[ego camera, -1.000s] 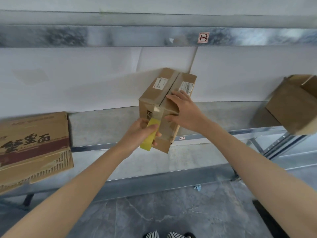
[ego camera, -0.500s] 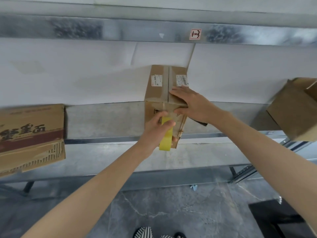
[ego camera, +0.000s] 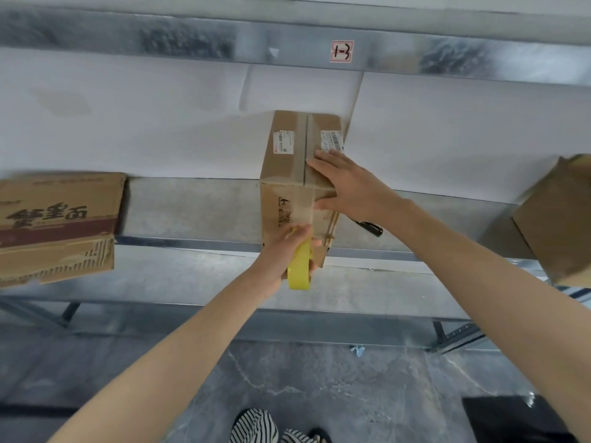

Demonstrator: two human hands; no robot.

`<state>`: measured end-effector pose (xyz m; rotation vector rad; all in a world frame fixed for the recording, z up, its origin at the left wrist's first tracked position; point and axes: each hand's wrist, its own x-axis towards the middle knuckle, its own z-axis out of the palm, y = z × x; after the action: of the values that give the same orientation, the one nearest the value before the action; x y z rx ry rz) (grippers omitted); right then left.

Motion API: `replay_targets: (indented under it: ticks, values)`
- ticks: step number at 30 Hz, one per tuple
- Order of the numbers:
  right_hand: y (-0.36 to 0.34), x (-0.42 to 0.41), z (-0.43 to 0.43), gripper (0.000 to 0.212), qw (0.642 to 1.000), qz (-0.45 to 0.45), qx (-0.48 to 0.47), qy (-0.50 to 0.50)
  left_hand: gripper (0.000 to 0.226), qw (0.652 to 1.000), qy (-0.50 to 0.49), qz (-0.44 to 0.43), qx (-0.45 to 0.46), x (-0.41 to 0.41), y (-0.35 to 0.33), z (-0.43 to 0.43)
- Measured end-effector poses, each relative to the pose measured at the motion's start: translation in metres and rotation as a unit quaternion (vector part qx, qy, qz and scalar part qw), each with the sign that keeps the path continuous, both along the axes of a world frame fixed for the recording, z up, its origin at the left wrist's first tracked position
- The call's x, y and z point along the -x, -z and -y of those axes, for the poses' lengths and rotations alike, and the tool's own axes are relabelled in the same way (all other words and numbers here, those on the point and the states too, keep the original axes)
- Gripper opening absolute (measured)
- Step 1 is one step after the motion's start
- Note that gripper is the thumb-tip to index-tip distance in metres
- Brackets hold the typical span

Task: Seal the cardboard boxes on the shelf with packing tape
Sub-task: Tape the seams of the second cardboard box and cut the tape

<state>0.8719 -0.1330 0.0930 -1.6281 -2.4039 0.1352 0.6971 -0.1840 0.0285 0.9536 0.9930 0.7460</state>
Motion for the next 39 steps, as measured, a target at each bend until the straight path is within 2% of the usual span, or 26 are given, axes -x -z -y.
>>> replay_targets:
  ticks: [3, 8, 12, 17, 24, 29, 33, 36, 39]
  values:
    - [0.001, -0.005, -0.004, 0.085, 1.000, -0.006, 0.003, -0.018, 0.026, 1.000, -0.022, -0.008, -0.010, -0.009, 0.007, -0.002]
    - [0.008, -0.018, -0.007, 0.083, 0.999, -0.039, -0.008, -0.018, 0.013, 0.995, -0.083, -0.013, -0.048, -0.028, 0.007, -0.005]
    - [0.026, -0.037, 0.000, 0.088, 0.996, -0.072, -0.057, 0.009, 0.010, 0.994, -0.098, -0.021, -0.048, -0.036, 0.010, -0.004]
    - [0.059, -0.077, 0.011, 0.097, 0.994, -0.085, -0.031, 0.057, 0.002, 0.990, -0.117, -0.051, -0.064, -0.048, 0.021, 0.001]
    - [0.105, -0.107, 0.007, 0.074, 0.990, -0.093, 0.025, 0.107, 0.013, 0.989, -0.134, -0.038, -0.043, -0.057, 0.034, 0.002]
    - [0.136, -0.111, -0.008, 0.059, 0.972, -0.073, 0.116, 0.189, 0.016, 0.990, -0.118, -0.047, -0.054, -0.056, 0.037, 0.002]
    - [0.156, -0.106, -0.016, 0.044, 0.959, -0.072, 0.126, 0.244, 0.026, 0.991, -0.112, -0.059, -0.053, -0.054, 0.037, 0.003]
    - [0.164, -0.102, -0.021, 0.038, 0.949, -0.043, 0.117, 0.290, 0.024, 0.991, -0.106, -0.062, -0.055, -0.053, 0.036, 0.005]
    - [0.165, -0.099, -0.023, 0.024, 0.937, -0.064, 0.118, 0.323, 0.016, 0.992, -0.103, -0.059, -0.041, -0.051, 0.036, 0.006]
